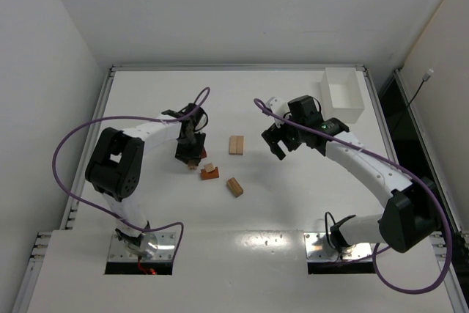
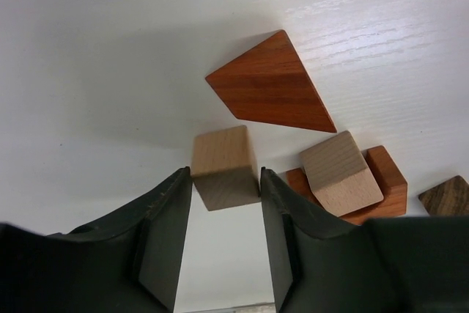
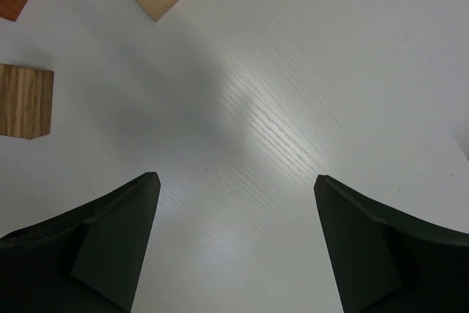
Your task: Build the wood block tower
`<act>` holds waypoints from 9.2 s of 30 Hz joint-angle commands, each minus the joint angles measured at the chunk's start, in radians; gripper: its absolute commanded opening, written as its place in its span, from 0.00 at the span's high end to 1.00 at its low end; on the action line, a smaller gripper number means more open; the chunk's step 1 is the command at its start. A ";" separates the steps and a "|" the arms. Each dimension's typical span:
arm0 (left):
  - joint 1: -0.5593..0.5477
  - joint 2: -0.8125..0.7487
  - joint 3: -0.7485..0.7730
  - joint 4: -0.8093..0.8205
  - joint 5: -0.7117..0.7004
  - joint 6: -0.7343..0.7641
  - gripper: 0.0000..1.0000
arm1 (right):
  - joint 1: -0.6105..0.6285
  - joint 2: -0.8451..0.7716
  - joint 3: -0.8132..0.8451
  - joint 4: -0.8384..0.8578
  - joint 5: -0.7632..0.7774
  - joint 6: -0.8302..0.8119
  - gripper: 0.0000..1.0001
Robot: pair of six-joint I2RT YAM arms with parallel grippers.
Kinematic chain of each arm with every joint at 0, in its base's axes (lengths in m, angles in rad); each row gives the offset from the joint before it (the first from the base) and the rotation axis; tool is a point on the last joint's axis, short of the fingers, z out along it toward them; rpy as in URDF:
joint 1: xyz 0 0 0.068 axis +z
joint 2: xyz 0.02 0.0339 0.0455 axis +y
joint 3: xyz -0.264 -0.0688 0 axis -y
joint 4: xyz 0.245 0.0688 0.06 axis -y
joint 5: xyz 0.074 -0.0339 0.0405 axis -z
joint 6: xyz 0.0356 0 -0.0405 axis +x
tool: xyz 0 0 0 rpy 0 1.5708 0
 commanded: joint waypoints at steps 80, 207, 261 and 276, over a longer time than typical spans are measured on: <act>-0.277 0.436 0.743 -0.107 -0.185 -0.267 1.00 | -0.287 -0.173 -0.133 0.020 -0.065 0.273 0.17; 0.671 -0.423 0.096 -0.021 -0.123 -0.089 0.00 | 0.405 0.776 0.576 0.079 -0.053 0.663 0.52; 0.680 -0.532 -0.030 0.025 -0.047 -0.135 0.00 | 0.233 0.413 0.458 -0.205 0.172 0.916 1.00; 0.680 -0.523 -0.021 0.025 -0.036 -0.135 0.00 | 0.215 0.594 0.542 -0.133 0.079 0.930 1.00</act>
